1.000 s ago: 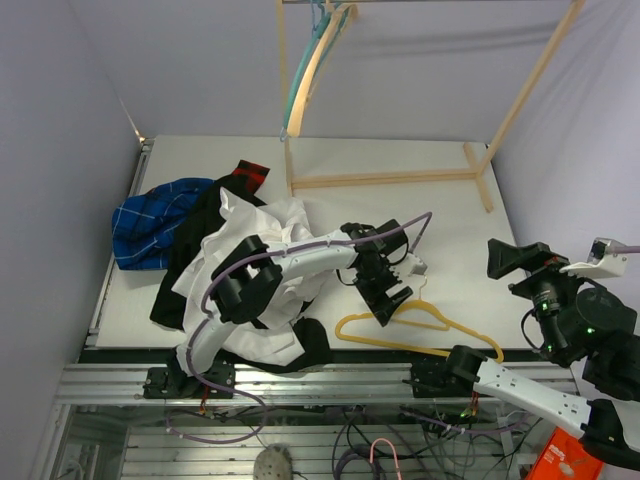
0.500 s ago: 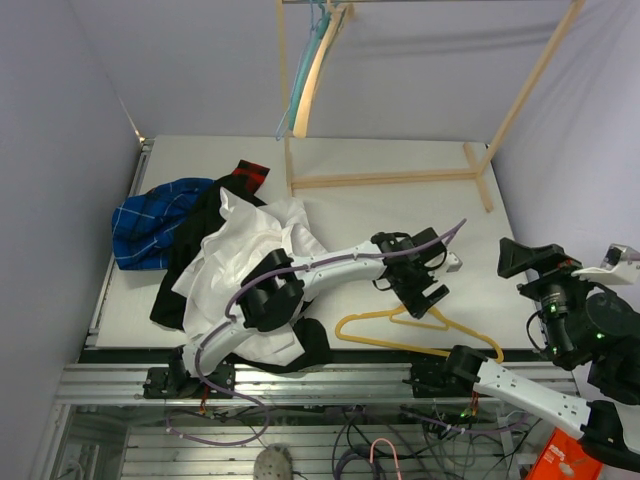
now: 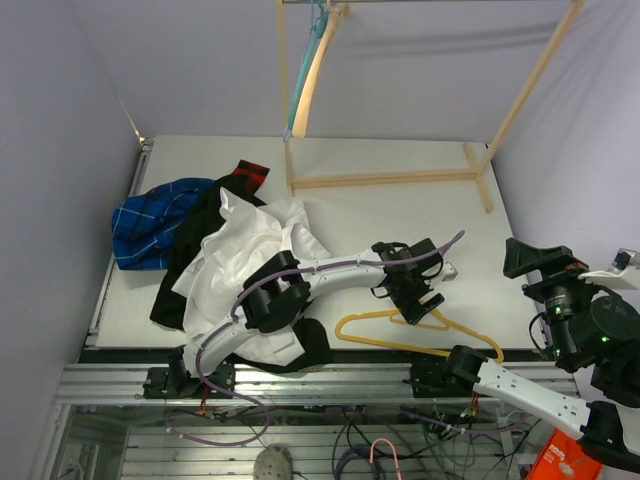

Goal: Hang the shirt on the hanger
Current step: Move the hanger to the center of the board.

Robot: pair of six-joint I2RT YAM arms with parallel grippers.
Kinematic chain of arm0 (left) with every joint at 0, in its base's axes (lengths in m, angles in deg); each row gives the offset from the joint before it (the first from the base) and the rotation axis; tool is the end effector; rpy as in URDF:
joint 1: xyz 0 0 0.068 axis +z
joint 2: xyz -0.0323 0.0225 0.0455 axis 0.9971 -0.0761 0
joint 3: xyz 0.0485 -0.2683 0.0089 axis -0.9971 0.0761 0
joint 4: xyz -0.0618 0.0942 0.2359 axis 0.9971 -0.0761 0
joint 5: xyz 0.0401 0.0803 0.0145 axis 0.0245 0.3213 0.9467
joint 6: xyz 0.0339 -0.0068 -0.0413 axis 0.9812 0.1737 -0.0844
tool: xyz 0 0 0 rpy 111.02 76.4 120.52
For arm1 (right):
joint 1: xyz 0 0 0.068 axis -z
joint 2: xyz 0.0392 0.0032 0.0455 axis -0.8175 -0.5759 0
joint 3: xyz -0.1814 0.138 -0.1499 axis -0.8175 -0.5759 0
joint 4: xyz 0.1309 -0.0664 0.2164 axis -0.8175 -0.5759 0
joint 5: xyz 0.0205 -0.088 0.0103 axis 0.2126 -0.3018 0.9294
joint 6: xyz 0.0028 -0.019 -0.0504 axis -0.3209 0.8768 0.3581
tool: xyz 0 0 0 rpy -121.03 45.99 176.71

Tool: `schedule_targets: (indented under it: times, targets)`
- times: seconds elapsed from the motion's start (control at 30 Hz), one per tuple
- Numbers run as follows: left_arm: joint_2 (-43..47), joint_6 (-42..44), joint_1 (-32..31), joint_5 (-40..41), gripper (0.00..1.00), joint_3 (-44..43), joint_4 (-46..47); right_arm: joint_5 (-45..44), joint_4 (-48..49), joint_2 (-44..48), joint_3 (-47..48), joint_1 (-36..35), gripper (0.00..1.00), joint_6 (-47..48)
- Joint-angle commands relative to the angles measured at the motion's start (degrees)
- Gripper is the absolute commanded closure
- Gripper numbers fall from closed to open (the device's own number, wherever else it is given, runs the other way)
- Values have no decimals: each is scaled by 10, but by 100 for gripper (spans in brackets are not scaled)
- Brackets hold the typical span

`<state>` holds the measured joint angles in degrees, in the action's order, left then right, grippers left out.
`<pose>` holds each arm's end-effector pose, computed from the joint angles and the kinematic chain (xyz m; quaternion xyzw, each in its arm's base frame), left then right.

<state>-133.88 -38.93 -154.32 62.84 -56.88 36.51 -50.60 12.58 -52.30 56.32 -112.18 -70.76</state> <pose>0.1803 -0.4823 0.1701 0.5082 0.8138 -0.2423 0.1441 0.0118 -0.0413 0.4108 0.2431 0.6781 0.1483 0.6776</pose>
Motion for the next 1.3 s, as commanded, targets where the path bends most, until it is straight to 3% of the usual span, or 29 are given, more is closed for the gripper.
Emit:
schedule_targets:
  times: [0.0, 0.13, 0.17, 0.33, 0.67, 0.9, 1.27]
  targets:
    - [-18, 18, -4, 38, 7, -6, 25, -15, -7, 15, 7, -2, 7, -14]
    - [-41, 30, -5, 94, 7, -8, 22, -18, -5, 22, 6, -2, 8, -12]
    - [-46, 31, -5, 105, 1, -10, 21, -18, -5, 23, 6, -2, 8, -13]
    - [-81, 43, -4, 97, 30, -38, 0, -18, 2, 29, 3, -2, 8, -9]
    - [-97, 74, -30, 92, 58, 28, -39, -20, 14, 42, 20, -1, 8, 8]
    - [-88, 197, -31, 158, 72, 89, -41, -25, 11, 57, 15, -2, 8, 9]
    - [-150, 351, 65, 129, 73, -50, -91, -31, 15, 60, 31, -3, 8, 31]
